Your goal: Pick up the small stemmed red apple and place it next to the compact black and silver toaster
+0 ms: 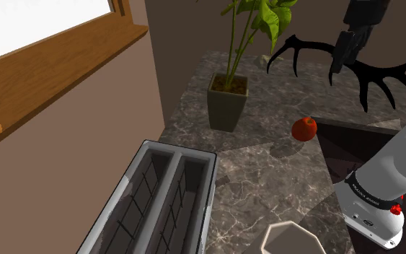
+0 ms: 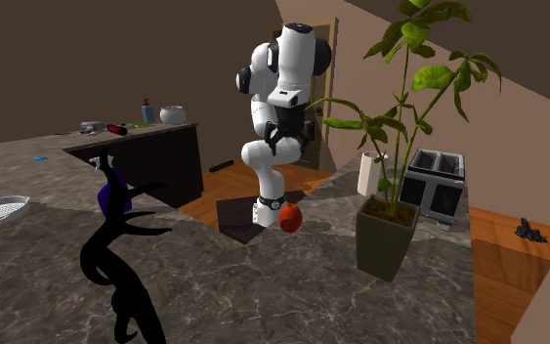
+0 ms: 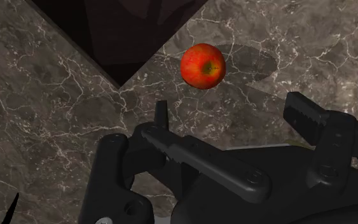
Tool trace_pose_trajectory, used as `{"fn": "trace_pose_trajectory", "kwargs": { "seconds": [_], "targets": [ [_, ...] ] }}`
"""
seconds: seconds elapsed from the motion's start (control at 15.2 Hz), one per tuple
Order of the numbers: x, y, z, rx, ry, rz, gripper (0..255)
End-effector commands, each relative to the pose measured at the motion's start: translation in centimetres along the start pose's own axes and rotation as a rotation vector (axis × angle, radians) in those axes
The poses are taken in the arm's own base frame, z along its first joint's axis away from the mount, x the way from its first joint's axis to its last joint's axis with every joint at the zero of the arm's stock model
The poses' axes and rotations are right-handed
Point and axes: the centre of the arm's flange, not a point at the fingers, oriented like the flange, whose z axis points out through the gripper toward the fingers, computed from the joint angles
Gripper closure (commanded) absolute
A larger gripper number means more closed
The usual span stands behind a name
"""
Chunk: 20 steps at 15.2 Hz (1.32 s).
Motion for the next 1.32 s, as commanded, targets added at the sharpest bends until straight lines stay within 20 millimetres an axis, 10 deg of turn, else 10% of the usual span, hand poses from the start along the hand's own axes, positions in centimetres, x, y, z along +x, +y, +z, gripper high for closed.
{"fn": "trace_pose_trajectory", "kwargs": {
  "seconds": [0.0,0.86,1.25],
  "targets": [
    [0.0,0.0,0.0,0.0,0.0,0.0,0],
    [5.1,-6.7,16.7,-0.225,-0.042,0.17,0],
    [5.1,-6.3,19.8,-0.232,-0.044,0.175,0]
  ]
}}
